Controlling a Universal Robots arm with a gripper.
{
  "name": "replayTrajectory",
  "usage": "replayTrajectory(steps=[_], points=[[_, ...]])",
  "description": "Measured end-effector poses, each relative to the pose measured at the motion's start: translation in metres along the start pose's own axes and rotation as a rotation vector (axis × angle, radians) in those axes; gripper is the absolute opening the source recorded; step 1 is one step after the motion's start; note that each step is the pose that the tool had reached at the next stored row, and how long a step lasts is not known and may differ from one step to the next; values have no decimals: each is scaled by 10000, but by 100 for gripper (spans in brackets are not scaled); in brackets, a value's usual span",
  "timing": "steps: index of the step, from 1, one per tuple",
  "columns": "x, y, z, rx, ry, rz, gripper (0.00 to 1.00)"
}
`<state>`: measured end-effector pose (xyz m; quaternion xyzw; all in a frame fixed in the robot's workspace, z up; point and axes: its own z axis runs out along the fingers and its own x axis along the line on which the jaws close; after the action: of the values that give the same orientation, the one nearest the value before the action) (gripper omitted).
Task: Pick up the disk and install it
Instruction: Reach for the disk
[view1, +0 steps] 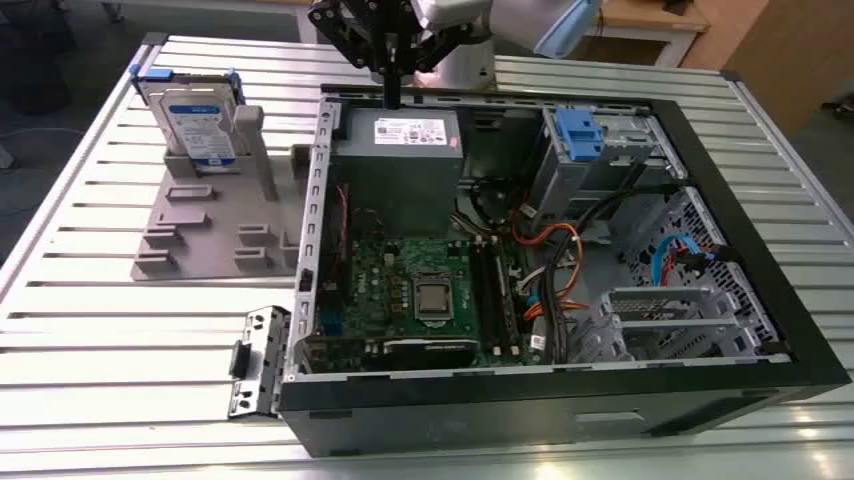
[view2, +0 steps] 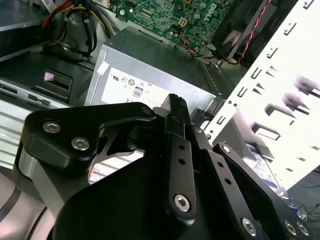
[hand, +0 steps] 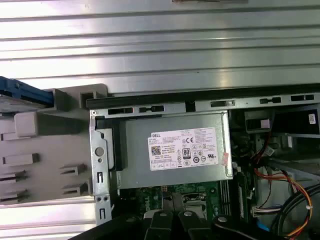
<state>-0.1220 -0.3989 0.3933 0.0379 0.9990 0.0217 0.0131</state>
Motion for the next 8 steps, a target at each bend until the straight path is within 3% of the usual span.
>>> replayTrajectory(steps=[8], points=[[6, 0, 0, 1, 0, 0, 10]])
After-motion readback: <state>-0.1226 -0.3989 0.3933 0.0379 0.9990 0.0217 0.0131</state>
